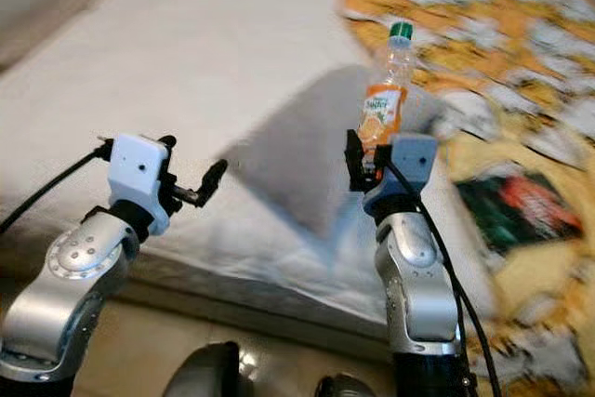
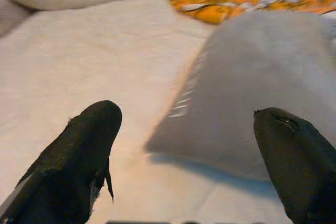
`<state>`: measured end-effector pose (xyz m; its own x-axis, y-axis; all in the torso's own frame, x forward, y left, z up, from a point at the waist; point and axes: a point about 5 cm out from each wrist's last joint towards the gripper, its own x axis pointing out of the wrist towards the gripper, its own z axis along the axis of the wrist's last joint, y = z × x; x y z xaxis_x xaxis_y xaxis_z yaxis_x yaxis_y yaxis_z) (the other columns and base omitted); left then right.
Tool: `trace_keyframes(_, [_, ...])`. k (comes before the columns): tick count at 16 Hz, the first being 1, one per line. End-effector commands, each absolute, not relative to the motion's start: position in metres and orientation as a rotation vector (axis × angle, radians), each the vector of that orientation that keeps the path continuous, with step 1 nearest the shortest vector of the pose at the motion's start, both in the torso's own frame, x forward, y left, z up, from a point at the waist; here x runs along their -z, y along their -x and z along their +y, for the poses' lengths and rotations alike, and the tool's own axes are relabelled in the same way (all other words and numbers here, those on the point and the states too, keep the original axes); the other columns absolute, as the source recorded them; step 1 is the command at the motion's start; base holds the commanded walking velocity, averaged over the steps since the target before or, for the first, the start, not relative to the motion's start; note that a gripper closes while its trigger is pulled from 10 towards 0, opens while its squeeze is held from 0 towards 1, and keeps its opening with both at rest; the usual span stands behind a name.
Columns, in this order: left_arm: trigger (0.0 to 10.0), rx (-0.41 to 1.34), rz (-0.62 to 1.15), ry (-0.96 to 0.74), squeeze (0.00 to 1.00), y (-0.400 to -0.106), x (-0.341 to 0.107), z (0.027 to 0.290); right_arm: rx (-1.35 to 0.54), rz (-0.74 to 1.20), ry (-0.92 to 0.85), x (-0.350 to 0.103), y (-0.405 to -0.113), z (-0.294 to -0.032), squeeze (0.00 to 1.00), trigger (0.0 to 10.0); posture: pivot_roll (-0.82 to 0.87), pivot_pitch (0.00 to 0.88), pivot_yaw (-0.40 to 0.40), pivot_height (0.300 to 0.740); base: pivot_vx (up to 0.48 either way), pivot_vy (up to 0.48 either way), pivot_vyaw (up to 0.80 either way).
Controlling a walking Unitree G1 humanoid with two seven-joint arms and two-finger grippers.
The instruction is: Clean up the room
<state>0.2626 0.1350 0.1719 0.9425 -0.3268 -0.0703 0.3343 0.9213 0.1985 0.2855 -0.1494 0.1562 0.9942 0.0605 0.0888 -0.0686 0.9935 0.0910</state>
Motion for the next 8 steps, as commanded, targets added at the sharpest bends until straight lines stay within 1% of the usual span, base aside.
trace_keyframes(1, [10.0,0.347,0.018,-0.239,0.18,-0.263,-0.172,0.131,-0.051,-0.066,-0.071,-0.157,-0.281,-0.153,0.00,10.0,0.03,0.046,0.003,0.740,0.000,0.000,0.80])
trace_keyframes(3, [10.0,0.283,0.014,-0.215,0.20,-0.267,-0.169,0.135,-0.059,-0.038,-0.049,-0.156,-0.273,-0.149,0.00,10.0,0.02,0.050,0.010,0.740,0.000,0.000,0.80])
trace_keyframes(5, [10.0,0.249,0.008,-0.216,0.18,-0.267,-0.163,0.137,-0.039,0.014,-0.051,-0.148,-0.264,-0.148,0.00,10.0,0.02,0.041,0.013,0.740,0.000,0.000,0.79])
trace_keyframes(6, [10.0,0.188,0.014,-0.194,0.18,-0.268,-0.157,0.140,-0.027,0.033,-0.038,-0.141,-0.262,-0.151,0.00,10.0,0.03,0.041,0.022,0.740,0.000,0.000,0.79])
trace_keyframes(7, [10.0,0.150,0.033,-0.223,0.18,-0.267,-0.152,0.143,-0.015,0.051,-0.044,-0.138,-0.258,-0.153,0.00,10.0,0.03,0.008,0.018,0.740,0.000,0.000,0.79])
trace_keyframes(8, [10.0,0.161,0.034,-0.169,0.16,-0.267,-0.157,0.142,-0.019,0.047,-0.060,-0.144,-0.258,-0.154,0.00,10.0,0.02,0.010,0.030,0.740,0.000,0.000,0.79])
